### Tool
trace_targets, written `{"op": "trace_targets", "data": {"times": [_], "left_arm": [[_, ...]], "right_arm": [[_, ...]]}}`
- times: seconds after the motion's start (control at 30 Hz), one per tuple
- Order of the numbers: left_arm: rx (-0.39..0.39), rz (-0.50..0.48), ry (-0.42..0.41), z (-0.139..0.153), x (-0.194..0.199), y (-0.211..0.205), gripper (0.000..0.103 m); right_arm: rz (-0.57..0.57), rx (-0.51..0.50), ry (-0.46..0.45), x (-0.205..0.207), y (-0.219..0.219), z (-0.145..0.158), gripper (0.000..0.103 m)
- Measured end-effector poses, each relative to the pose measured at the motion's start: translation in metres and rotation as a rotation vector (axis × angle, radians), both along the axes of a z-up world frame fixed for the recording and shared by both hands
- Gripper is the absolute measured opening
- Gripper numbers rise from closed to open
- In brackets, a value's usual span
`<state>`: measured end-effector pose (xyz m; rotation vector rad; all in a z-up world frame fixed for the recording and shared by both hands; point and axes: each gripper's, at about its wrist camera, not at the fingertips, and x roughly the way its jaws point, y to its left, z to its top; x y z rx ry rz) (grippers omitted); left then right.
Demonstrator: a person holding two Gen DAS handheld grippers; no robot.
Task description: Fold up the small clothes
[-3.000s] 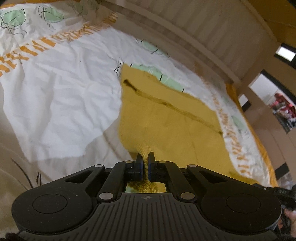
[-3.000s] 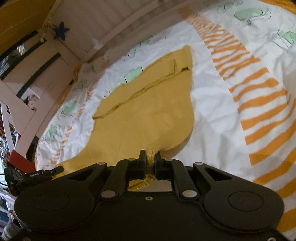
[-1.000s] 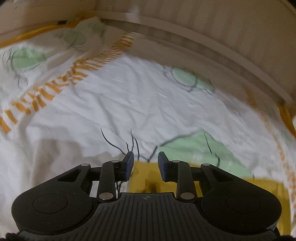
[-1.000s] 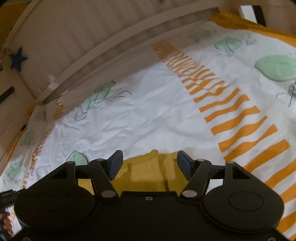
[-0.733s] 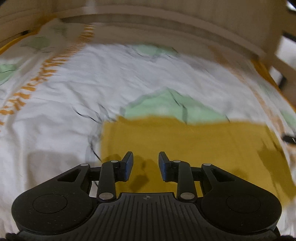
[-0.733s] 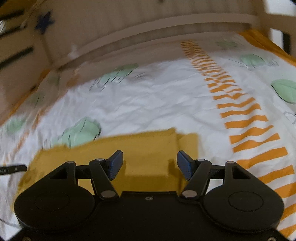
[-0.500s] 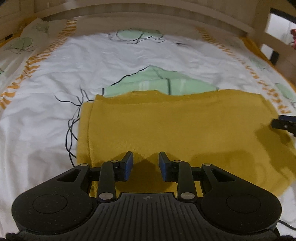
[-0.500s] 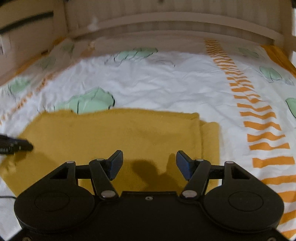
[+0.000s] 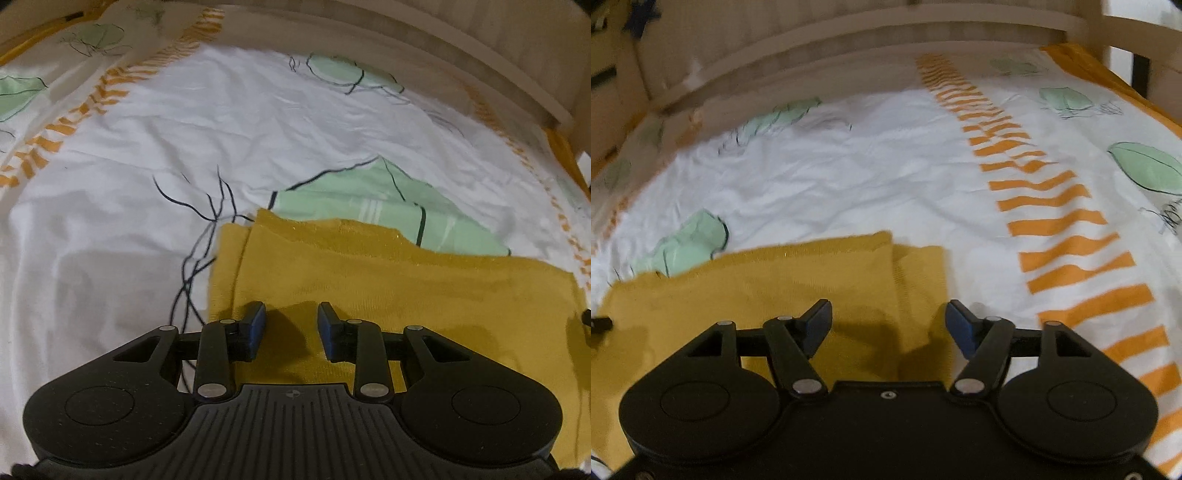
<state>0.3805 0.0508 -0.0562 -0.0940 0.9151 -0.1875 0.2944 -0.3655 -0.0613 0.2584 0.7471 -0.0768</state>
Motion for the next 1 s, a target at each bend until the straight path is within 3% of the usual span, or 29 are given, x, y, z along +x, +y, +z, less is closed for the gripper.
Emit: {"op": "trace_targets", "data": {"times": [0.1, 0.33, 0.53, 0.63, 0.83, 1.0], "left_arm": [[0.010, -0.020, 0.006, 0.006, -0.011, 0.004, 0.030], [-0.117, -0.061, 0.062, 0.006, -0.057, 0.032, 0.031], [-0.178, -0.007, 0.127, 0.001, -0.085, 0.052, 0.034], [-0.216, -0.014, 0.173, -0.007, -0.086, 0.055, 0.035], [-0.288, -0.016, 0.166, -0.016, -0.076, 0.052, 0.042], [-0.331, -0.010, 0.149, -0.021, -0.057, 0.048, 0.043]], "right_arm": [[0.013, 0.093, -0.014, -0.019, -0.014, 0.007, 0.072], [0.031, 0.268, 0.021, -0.064, -0.036, 0.003, 0.073], [0.032, 0.391, 0.053, -0.092, -0.043, -0.014, 0.073], [0.043, 0.434, 0.051, -0.093, -0.043, -0.021, 0.074], [0.052, 0.552, 0.008, -0.085, -0.042, -0.033, 0.077], [0.057, 0.584, -0.023, -0.074, -0.038, -0.038, 0.078]]}}
